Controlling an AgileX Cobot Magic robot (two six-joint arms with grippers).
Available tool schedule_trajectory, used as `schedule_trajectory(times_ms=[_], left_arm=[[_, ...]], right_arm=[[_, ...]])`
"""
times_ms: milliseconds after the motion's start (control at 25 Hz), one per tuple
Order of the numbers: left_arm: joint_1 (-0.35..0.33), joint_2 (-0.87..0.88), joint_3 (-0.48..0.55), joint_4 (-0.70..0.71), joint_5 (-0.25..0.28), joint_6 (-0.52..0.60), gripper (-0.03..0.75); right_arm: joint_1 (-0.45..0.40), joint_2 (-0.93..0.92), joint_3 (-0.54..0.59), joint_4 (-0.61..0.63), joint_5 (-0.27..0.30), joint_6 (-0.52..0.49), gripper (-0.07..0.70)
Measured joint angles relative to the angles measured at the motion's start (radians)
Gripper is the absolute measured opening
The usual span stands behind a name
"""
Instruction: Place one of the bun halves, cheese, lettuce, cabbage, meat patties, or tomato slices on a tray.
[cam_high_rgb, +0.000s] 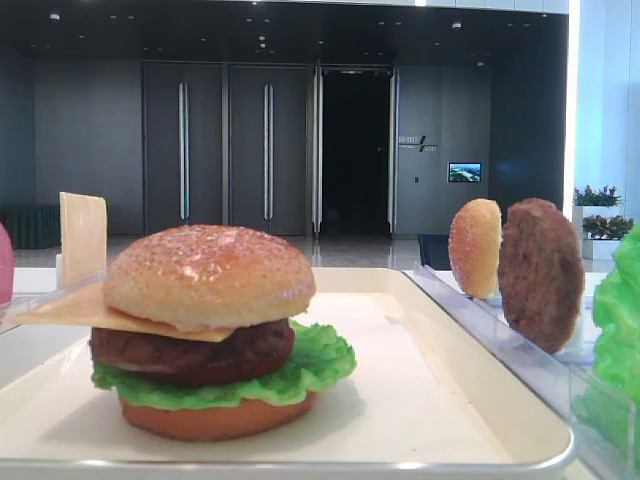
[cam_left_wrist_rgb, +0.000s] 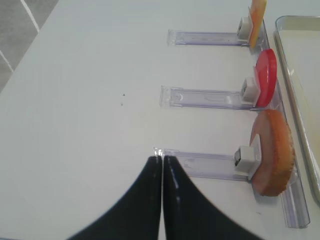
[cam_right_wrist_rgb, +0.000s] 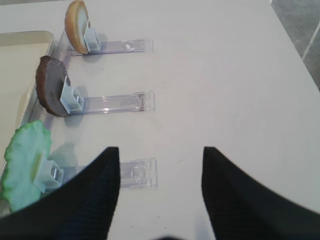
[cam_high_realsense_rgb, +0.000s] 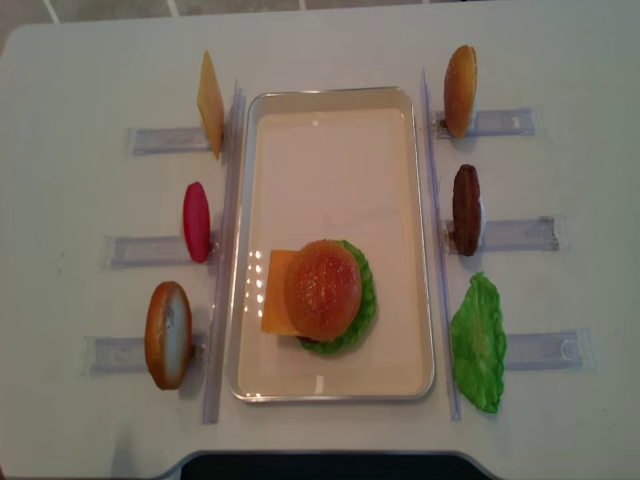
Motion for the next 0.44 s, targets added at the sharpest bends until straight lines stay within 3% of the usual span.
schedule_trajectory(times_ms=[440], left_arm=[[0.0, 0.0, 0.0, 0.0, 0.0, 0.0, -0.002]], right_arm=[[0.0, 0.0, 0.0, 0.0, 0.0, 0.0, 0.386]])
